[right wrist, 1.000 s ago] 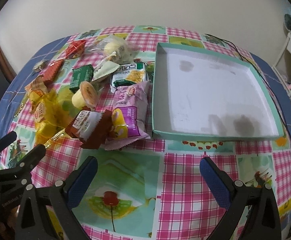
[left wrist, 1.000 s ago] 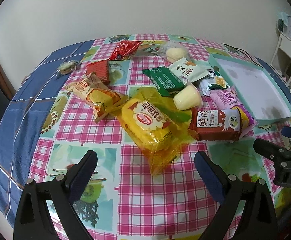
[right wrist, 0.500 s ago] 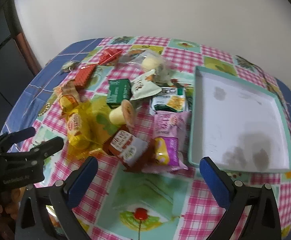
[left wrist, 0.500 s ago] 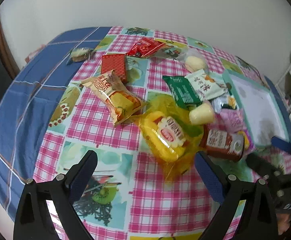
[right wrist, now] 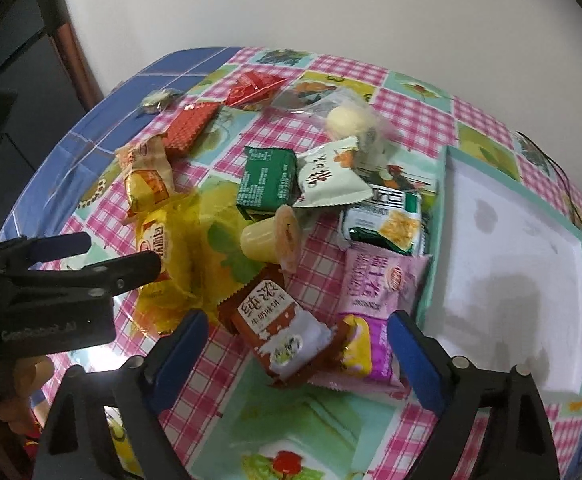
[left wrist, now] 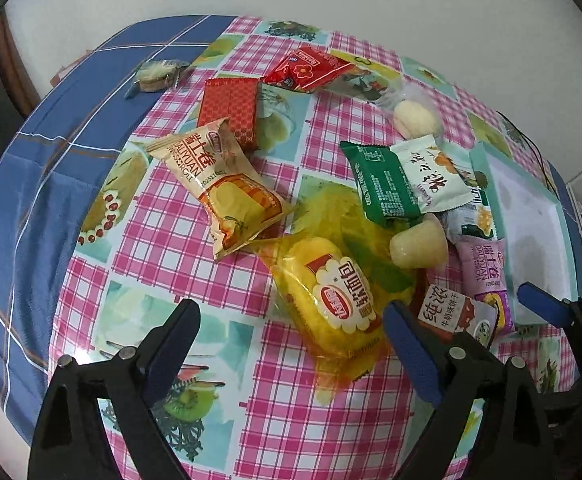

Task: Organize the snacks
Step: 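Move both tools toward the snack pile beside the white tray, then grasp the brown milk biscuit packet with the right tool while the left tool grasps the yellow bread bag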

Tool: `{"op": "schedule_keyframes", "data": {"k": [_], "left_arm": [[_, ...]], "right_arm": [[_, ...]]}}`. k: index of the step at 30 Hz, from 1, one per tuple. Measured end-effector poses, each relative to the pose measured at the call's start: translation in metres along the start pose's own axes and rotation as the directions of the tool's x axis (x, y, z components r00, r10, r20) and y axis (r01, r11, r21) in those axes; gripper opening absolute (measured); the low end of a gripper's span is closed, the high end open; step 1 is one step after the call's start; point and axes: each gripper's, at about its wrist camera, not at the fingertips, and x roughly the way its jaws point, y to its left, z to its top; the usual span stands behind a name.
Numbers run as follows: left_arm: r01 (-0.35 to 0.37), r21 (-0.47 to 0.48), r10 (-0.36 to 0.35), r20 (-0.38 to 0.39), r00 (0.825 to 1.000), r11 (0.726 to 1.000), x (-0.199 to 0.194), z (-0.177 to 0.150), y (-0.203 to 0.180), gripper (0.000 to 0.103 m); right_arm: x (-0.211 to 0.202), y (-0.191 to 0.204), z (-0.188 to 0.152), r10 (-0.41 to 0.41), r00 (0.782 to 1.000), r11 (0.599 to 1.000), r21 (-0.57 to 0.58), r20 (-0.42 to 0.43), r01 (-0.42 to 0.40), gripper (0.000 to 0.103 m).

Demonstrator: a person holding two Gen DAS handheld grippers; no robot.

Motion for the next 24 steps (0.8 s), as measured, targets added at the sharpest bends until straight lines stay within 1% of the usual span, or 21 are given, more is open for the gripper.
{"op": "schedule_keyframes", "data": {"k": [3,9,11,12,13,15,19,21,23,24], "left_arm": [[0.001,0.002,-0.001,-0.005,1.000,1.000,0.001,0.002,-0.001,0.093],[-0.006,0.004,0.006,-0.016,1.000,1.000,0.005,0.007,-0.004,0.093],[-0.004,0.005,0.004,-0.018,1.000,1.000,0.007,0.008,-0.005,0.092],[-0.002,0.006,0.002,-0.020,1.000,1.000,0.008,0.008,-0.006,0.090],[0.002,0.006,-0.002,-0.028,1.000,1.000,0.009,0.008,-0.006,0.085],[0.007,0.000,-0.007,-0.043,0.999,1.000,0.012,0.007,-0.006,0.083],[0.009,-0.003,-0.009,-0.049,0.999,1.000,0.014,0.004,-0.004,0.082],[0.012,-0.003,-0.012,-0.050,0.999,1.000,0.014,0.004,-0.004,0.081],[0.024,0.000,-0.024,-0.054,0.998,1.000,0.015,0.004,-0.004,0.073],[0.029,-0.001,-0.029,-0.057,0.998,1.000,0.015,0.003,-0.003,0.072]], "right_arm": [[0.006,0.005,0.002,0.007,1.000,1.000,-0.028,-0.007,-0.007,0.087],[0.016,0.015,0.009,0.034,0.999,0.998,-0.057,-0.009,-0.035,0.086],[0.022,0.017,0.009,0.037,0.999,0.998,-0.051,-0.031,-0.039,0.085],[0.024,0.018,0.008,0.038,0.998,0.998,-0.051,-0.046,-0.040,0.085],[0.027,0.020,0.006,0.036,0.998,0.998,-0.053,-0.060,-0.040,0.085],[0.030,0.023,0.003,0.027,0.995,0.998,-0.059,-0.092,-0.033,0.085],[0.037,0.025,-0.003,0.083,0.986,0.996,-0.018,-0.143,-0.086,0.083],[0.040,0.027,-0.006,0.097,0.983,0.995,-0.010,-0.159,-0.100,0.078],[0.042,0.030,-0.009,0.086,0.982,0.996,-0.019,-0.171,-0.091,0.073],[0.044,0.030,-0.010,0.074,0.982,0.997,-0.025,-0.176,-0.080,0.070]]}}
